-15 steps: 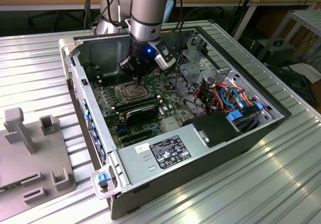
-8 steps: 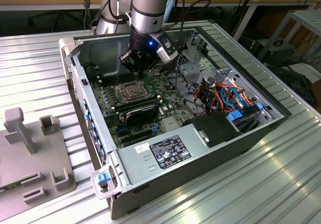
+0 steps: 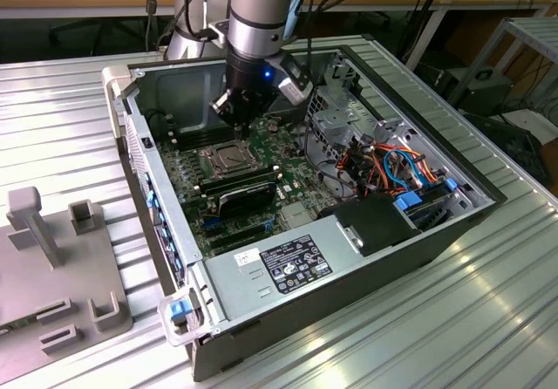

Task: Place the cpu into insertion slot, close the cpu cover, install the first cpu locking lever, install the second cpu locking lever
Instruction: 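Install the second cpu locking lever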

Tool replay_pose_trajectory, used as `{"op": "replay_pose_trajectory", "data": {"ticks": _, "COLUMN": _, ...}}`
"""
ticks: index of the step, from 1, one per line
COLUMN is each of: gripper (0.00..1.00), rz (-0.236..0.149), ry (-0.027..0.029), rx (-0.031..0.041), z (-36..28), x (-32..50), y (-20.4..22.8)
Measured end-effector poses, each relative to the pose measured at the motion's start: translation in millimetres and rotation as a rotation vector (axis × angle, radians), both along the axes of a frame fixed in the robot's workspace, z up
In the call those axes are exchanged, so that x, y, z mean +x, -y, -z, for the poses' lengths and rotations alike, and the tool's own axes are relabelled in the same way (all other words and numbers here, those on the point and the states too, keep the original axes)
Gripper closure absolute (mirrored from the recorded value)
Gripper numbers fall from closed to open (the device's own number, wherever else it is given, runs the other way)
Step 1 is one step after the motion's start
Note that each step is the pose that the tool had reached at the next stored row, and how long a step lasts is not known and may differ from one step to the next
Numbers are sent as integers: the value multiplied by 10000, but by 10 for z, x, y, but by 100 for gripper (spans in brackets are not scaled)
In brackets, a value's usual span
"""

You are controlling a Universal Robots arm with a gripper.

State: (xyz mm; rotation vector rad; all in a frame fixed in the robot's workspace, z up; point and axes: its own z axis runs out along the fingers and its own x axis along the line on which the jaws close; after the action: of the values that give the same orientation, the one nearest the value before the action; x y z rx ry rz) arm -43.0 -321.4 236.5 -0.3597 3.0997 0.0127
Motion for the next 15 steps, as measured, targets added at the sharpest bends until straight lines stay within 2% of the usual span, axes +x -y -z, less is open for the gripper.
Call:
{"op": "replay_pose_trajectory", "data": {"ticks": 8, "gripper": 89, "rz": -1647, "ry": -5, "rx": 0, "z": 32, "x": 1, "y": 0}}
{"op": "replay_pose_trajectory", "data": {"ticks": 10, "gripper": 89, "rz": -2190, "ry": -9, "rx": -3, "z": 41, "x": 2, "y": 1}}
{"op": "replay_pose_trajectory", "data": {"ticks": 12, "gripper": 89, "rz": -2353, "ry": -8, "rx": 0, "z": 42, "x": 3, "y": 0}}
{"op": "replay_pose_trajectory", "data": {"ticks": 15, "gripper": 89, "rz": -2440, "ry": -10, "rx": -14, "z": -5, "x": 4, "y": 0}}
